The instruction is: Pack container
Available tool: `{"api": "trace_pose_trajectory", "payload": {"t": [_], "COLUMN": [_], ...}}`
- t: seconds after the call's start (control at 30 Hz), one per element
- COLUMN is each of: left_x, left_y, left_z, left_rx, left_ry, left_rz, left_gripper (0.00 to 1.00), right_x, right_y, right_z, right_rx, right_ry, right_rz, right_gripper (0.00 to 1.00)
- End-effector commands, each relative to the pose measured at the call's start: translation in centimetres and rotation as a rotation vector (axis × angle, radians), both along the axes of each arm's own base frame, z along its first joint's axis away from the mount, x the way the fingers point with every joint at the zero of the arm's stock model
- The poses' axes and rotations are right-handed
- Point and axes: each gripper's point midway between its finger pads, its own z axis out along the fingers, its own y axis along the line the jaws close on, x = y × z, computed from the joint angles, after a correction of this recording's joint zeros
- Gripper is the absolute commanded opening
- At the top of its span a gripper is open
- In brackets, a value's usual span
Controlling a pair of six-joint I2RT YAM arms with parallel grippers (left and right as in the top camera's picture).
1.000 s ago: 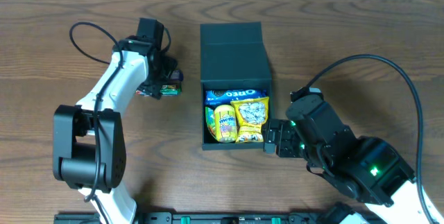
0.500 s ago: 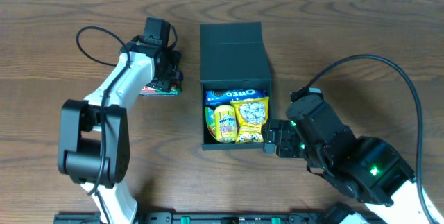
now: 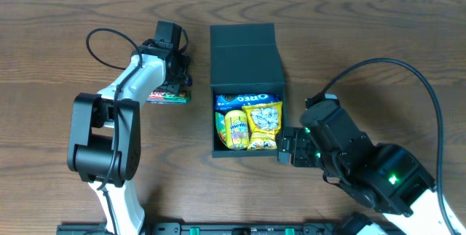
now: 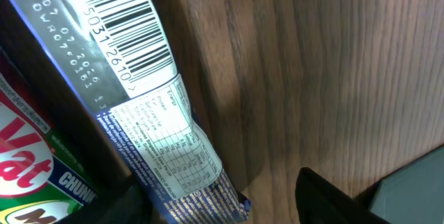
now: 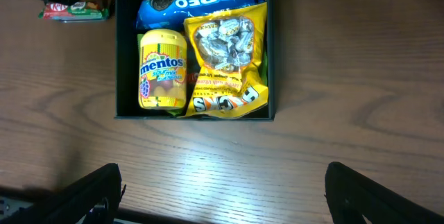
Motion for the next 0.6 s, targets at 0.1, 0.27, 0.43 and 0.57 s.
{"api": "trace_pose_trajectory", "payload": {"t": [0.1,0.27,0.43,0.57], "left_x": [-0.9,-1.3,-1.2,-1.2], "left_y": [0.6,0.3,0.3,0.3], "left_z": [-2.0,-2.9,-2.8,-2.7], "left_rx": [0.029,0.015,0.018,0.019], "left_ry": [0.056,0.082,0.078,0.073], "left_rz": [0.007,0.001,-0.023,-0.089], "left_gripper": [0.6,0.54,0.36,0.19], "right_x": [0.1,0.1,0.1,0.1], "right_y": [-0.1,-0.1,-0.1,-0.3], "right_z": [0.1,0.1,0.1,0.1], "right_rx": [0.006,0.003,0.002,-0.011], "right_ry": [0.003,0.001,0.0,-0.003], "right_rz": [-0.019,-0.012,-0.01,-0.004], "right_gripper": [0.93,0.93,0.93,0.93]}}
